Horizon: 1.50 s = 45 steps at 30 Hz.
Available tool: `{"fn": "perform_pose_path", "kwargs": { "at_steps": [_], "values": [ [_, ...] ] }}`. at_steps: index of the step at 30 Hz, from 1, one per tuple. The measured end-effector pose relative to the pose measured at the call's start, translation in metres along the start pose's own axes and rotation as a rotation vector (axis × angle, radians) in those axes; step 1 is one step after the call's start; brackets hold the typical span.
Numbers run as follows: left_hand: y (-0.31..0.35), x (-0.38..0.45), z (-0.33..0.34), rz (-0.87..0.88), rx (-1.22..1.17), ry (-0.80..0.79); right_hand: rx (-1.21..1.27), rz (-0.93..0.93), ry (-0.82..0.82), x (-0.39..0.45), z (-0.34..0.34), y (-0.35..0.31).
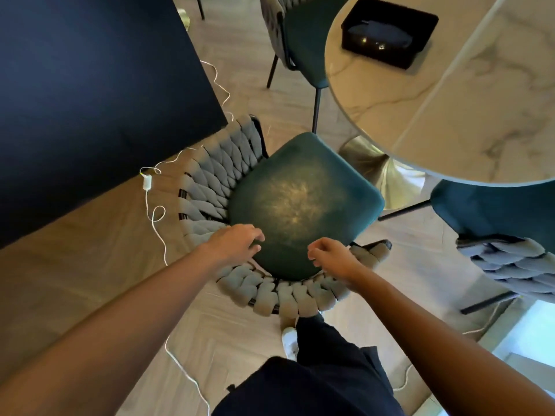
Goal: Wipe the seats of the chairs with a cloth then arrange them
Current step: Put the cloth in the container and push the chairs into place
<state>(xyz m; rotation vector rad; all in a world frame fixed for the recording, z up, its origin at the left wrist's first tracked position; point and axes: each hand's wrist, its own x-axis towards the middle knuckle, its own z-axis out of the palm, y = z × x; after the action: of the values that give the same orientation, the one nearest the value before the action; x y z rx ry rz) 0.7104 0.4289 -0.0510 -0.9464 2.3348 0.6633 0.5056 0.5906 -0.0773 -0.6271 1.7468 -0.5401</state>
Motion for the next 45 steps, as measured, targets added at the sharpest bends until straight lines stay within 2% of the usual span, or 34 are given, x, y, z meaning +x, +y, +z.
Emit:
{"fn": "perform_pose_path", "kwargs": {
  "at_steps": [6, 9, 15, 19, 21, 24, 26, 28, 31, 38, 45],
  "values": [
    [-0.062, 0.023, -0.015, -0.019, 0.036, -0.051, -0.006, 0.015, -0.025, 0.034, 0.024, -0.036],
    [-0.091, 0.033, -0.018, 0.026, 0.097, -0.122, 0.008, 0.038, -0.012, 0.043, 0.044, -0.050],
    [-0.154, 0.053, -0.014, 0.261, 0.256, -0.244, 0.018, 0.092, 0.072, 0.050, 0.106, -0.065],
    [-0.172, 0.042, -0.017, 0.469, 0.368, -0.292, -0.018, 0.150, 0.133, 0.041, 0.174, -0.071],
    [-0.182, 0.032, -0.011, 0.577, 0.485, -0.290, -0.048, 0.169, 0.110, 0.035, 0.211, -0.070],
    [-0.201, 0.030, 0.006, 0.735, 0.684, -0.211, -0.397, 0.138, 0.119, 0.030, 0.255, -0.062],
    [-0.207, 0.032, 0.014, 0.804, 0.731, -0.128, -0.621, 0.116, 0.224, 0.030, 0.277, -0.054],
    [-0.208, 0.036, 0.019, 0.831, 0.718, -0.076, -0.716, 0.107, 0.335, 0.033, 0.290, -0.048],
    [-0.205, 0.047, 0.026, 0.854, 0.716, -0.053, -0.744, 0.095, 0.427, 0.040, 0.293, -0.045],
    [-0.205, 0.069, 0.025, 1.032, 0.774, -0.011, -0.803, 0.064, 0.452, 0.049, 0.289, -0.040],
    [-0.181, 0.100, 0.003, 1.032, 0.765, -0.011, -0.709, 0.066, 0.534, 0.067, 0.255, -0.045]
  ]
}}
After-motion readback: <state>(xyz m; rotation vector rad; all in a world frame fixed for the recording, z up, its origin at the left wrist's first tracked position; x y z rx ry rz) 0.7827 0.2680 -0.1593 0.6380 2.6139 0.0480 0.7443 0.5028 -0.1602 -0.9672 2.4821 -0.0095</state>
